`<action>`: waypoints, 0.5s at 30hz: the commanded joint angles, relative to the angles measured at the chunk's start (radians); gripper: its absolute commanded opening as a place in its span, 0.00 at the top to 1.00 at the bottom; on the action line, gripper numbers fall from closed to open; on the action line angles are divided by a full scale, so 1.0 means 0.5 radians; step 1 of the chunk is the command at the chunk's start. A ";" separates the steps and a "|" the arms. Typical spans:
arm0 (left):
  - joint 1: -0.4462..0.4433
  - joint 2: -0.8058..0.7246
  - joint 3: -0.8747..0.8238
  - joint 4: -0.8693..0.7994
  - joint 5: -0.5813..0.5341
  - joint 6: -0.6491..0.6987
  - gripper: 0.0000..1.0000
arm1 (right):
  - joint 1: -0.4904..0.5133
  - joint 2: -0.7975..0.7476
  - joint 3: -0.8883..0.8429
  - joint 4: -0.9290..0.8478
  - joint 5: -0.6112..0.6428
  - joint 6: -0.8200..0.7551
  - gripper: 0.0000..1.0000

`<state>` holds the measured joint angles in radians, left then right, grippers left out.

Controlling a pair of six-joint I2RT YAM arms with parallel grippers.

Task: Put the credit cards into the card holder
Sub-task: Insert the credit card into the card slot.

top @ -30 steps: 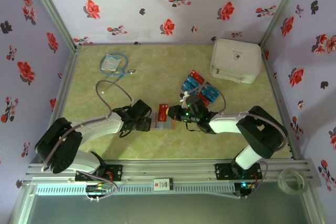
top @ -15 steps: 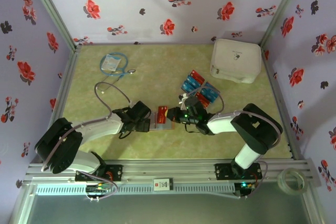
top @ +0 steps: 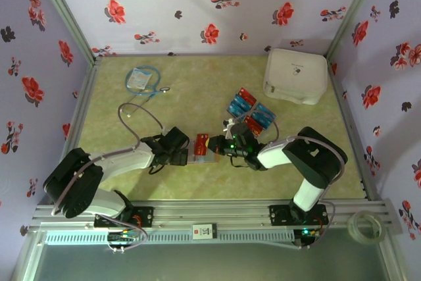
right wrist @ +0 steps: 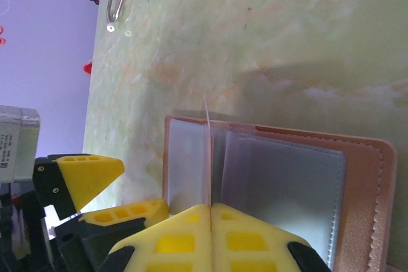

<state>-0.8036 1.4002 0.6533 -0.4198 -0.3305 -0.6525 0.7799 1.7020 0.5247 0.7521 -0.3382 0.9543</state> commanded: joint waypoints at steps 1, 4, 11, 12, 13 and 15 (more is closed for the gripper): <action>-0.019 -0.030 -0.036 -0.041 -0.071 -0.030 0.00 | 0.018 0.044 -0.034 0.114 -0.010 0.030 1.00; -0.019 -0.033 -0.035 -0.041 -0.070 -0.033 0.00 | 0.022 0.067 -0.043 0.145 -0.014 0.040 1.00; -0.019 -0.039 -0.036 -0.041 -0.072 -0.034 0.00 | 0.033 0.101 -0.046 0.179 -0.044 0.049 1.00; -0.019 -0.039 -0.033 -0.041 -0.073 -0.034 0.00 | 0.035 0.105 -0.044 0.183 -0.046 0.051 1.00; -0.019 -0.039 -0.035 -0.041 -0.073 -0.033 0.00 | 0.040 0.112 -0.046 0.192 -0.053 0.054 1.00; -0.020 -0.042 -0.035 -0.041 -0.072 -0.034 0.00 | 0.042 0.126 -0.050 0.205 -0.055 0.060 1.00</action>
<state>-0.8051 1.3964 0.6521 -0.4202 -0.3382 -0.6525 0.7914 1.7447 0.5148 0.8207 -0.3508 0.9737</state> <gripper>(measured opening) 0.997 0.045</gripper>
